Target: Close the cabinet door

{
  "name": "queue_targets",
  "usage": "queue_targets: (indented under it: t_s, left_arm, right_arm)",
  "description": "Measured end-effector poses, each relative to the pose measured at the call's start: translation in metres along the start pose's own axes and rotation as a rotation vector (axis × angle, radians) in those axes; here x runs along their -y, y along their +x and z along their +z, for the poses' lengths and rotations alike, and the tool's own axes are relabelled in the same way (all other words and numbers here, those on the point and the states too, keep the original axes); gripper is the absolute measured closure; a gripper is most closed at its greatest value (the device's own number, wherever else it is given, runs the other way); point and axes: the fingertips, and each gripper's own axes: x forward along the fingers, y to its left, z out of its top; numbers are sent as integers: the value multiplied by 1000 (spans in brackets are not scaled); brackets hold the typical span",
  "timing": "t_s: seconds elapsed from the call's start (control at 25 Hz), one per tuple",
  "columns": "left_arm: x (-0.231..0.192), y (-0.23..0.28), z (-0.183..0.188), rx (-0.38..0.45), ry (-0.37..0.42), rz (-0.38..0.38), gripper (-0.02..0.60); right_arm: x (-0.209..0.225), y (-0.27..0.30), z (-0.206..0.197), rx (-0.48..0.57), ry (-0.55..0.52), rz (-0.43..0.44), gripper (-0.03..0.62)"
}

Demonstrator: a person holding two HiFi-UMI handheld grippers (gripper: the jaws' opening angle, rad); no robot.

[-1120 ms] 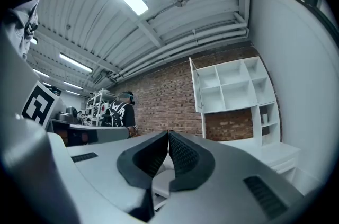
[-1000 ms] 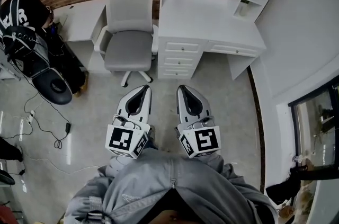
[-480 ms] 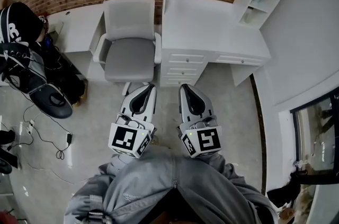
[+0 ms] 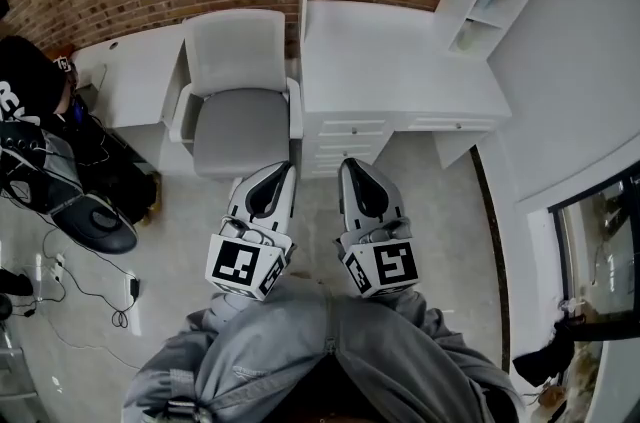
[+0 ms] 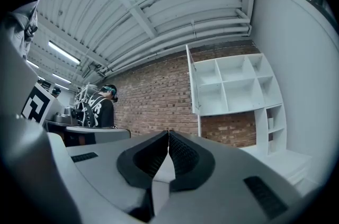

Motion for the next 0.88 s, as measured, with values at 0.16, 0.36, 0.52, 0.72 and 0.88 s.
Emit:
queue_targets:
  t_s: [0.16,0.36,0.52,0.72,0.88]
  left_arm:
    - [-14,11,-2,-4,-5,-26,578]
    - [-25,15,-5,-12,-14,-46,580]
    - [-31,16,-12,-29,-31,-45,578]
    - [-44,17,-16,-36,-40,-37,578]
    - [-54,23,-16,-35,-37,-20,578]
  right_arm:
    - [3,15,-3,-3,0,-29,568]
    - [2,25,-7,-17,5,-49,566]
    - [-1,31,-14,-35,10,-47,568]
    - [-6,43,-18,-40,20,-35,568]
    - [-6,57,-19,-33,20,-8,567]
